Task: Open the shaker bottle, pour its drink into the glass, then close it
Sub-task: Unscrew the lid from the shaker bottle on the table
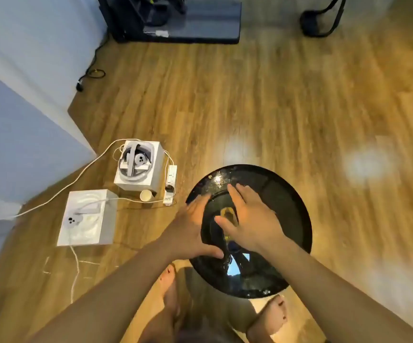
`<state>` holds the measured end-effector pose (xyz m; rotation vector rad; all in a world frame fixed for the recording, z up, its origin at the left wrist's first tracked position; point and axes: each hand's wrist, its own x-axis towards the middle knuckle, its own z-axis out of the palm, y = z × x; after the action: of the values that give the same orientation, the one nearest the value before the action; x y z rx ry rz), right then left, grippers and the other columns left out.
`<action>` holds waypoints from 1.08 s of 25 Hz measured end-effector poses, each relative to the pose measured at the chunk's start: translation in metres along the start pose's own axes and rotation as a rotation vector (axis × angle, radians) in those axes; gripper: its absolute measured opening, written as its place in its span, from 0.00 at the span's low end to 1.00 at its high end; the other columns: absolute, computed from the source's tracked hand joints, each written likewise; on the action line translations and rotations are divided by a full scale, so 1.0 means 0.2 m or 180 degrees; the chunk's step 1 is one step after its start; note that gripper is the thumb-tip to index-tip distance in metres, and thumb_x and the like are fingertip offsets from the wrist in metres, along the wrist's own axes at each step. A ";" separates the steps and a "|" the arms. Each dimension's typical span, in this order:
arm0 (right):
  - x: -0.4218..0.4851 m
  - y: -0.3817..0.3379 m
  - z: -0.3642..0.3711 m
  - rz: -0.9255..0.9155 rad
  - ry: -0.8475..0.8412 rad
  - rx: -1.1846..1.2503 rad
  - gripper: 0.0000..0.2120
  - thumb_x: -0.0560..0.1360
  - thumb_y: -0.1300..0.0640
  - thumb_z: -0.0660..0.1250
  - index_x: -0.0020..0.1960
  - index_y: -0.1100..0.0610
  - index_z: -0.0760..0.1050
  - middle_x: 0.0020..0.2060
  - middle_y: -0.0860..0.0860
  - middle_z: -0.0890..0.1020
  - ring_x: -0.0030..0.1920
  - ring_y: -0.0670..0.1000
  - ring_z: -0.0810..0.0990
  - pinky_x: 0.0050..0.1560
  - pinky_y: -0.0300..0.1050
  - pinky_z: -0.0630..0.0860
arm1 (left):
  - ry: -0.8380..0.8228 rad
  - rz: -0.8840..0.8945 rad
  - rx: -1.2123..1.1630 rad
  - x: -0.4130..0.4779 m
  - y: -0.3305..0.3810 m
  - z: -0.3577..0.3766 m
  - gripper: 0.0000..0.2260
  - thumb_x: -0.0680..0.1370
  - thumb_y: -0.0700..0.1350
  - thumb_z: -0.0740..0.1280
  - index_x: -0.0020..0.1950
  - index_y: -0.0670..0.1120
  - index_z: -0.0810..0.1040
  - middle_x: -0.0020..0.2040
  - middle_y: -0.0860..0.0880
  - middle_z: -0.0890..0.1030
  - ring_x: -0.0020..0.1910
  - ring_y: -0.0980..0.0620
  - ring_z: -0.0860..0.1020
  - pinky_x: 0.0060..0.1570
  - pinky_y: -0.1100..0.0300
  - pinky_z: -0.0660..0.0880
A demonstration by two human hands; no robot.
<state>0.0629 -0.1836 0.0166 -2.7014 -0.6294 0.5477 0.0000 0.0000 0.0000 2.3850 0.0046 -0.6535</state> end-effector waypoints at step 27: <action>-0.02 0.02 0.67 0.0634 0.1035 -0.0985 0.34 0.74 0.31 0.48 0.69 0.54 0.63 0.63 0.58 0.71 0.62 0.61 0.68 0.44 0.54 0.66 | 0.1565 0.0693 -0.1697 0.30 -0.43 0.90 0.35 0.52 0.58 0.84 0.55 0.62 0.72 0.49 0.59 0.83 0.50 0.63 0.81 0.41 0.67 0.75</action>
<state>0.0030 -0.1611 -0.1014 -3.0696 -0.3847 0.0477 -0.0437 -0.0498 -0.1974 1.9290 0.1141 0.0517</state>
